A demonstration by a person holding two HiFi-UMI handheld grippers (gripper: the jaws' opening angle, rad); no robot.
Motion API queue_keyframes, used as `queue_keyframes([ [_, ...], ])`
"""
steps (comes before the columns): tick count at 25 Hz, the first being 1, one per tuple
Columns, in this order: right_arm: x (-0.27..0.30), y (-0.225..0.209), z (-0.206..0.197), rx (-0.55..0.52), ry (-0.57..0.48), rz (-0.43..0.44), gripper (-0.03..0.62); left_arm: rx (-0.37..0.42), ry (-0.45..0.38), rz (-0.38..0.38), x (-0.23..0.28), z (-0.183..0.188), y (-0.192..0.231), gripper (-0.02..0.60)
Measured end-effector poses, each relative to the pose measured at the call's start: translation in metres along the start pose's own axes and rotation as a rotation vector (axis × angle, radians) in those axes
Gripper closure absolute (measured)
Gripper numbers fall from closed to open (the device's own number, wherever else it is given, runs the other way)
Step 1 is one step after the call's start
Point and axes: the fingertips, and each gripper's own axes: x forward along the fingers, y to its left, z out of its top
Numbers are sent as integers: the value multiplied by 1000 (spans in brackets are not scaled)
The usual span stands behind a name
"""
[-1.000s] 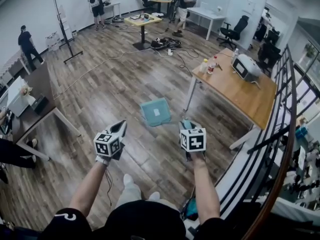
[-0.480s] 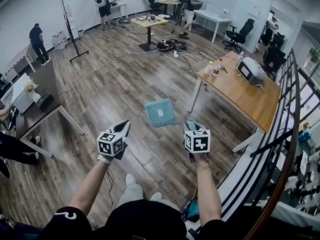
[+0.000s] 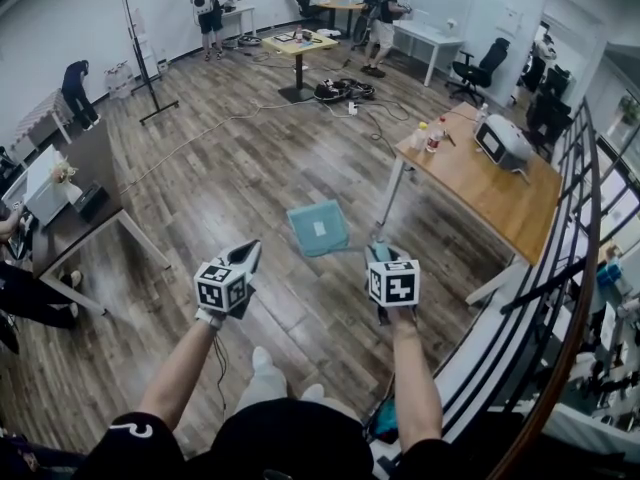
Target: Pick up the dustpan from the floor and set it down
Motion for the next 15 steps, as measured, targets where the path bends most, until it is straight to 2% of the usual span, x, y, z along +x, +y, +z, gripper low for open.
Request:
queue_keyframes([
  [15, 11, -4, -15, 8, 25, 5, 508, -38, 32, -11, 5, -18, 1, 584],
])
